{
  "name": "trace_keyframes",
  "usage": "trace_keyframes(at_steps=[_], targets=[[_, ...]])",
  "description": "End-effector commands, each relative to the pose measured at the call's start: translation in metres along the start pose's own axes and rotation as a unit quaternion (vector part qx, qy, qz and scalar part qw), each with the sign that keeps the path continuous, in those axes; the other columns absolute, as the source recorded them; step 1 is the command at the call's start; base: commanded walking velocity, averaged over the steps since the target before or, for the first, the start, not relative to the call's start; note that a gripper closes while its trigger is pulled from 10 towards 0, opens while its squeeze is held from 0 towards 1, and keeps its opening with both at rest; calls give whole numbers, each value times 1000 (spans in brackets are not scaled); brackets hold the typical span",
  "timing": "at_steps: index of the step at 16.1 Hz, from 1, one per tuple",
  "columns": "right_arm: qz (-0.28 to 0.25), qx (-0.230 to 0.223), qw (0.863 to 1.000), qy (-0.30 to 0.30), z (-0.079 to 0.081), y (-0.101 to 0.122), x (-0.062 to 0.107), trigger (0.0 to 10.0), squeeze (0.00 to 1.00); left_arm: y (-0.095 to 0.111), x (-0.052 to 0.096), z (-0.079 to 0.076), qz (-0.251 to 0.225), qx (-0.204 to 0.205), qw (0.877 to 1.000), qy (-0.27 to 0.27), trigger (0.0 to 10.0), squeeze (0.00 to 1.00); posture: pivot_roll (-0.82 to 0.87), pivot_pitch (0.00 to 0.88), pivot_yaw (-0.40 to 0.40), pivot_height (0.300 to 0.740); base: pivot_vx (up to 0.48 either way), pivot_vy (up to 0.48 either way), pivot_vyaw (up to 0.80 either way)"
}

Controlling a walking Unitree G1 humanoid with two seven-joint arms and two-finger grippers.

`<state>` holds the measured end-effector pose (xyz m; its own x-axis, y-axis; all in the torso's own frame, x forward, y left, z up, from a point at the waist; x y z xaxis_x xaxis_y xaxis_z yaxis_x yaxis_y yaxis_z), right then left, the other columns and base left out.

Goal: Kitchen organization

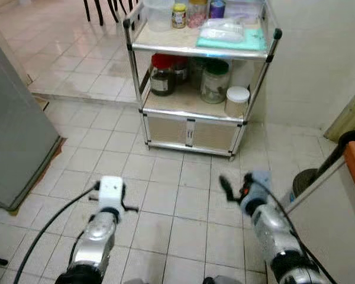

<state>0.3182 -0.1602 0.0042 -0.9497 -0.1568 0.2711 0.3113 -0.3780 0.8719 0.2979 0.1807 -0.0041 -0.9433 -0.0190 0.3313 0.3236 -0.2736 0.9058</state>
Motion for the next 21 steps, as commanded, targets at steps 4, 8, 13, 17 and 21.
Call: trace_keyframes(at_steps=[4, 8, 13, 17, 21], targets=[[-120, 10, 993, 2, 23, 52, 24, 10000, 1000, 58, 22, 2, -114, -17, 993, 0, 10000, 0, -93, 0, 34, 740, 0, 0, 0], [-144, 44, 988, 32, 51, 72, 37, 10000, 1000, 85, 40, -4, -142, -29, 989, -8, 10000, 0, -96, 0, 42, 740, 0, 0, 0], [-163, 41, 985, 36, 74, 89, 46, 10000, 1000, 104, 42, 6, -159, -42, 986, -2, 10000, 0, -117, 0, 56, 740, 0, 0, -480], [-181, 34, 981, 61, 101, 108, 59, 10000, 1000, 136, 55, 14, -180, -55, 982, 5, 10000, 0, -57, 0, 32, 740, 0, 0, -800], [-195, 38, 979, 40, 98, 119, 62, 10000, 1000, 135, 55, 11, -176, -66, 982, -4, 10000, 0, -75, 0, 71, 740, 0, 0, -800]])
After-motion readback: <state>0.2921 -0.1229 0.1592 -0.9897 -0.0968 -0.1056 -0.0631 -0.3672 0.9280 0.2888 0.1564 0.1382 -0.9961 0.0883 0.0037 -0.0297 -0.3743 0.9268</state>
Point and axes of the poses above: a point about 5 cm out from each wrist's last joint towards the gripper, its own x axis pointing back from the gripper into the wrist, its own y axis along the axis of the wrist's last joint, z = x × y, the point moved 4 cm from there along -x, pointing out of the wrist towards the gripper, and after that the axes turned 10 degrees about -x, right-handed, at the moved point
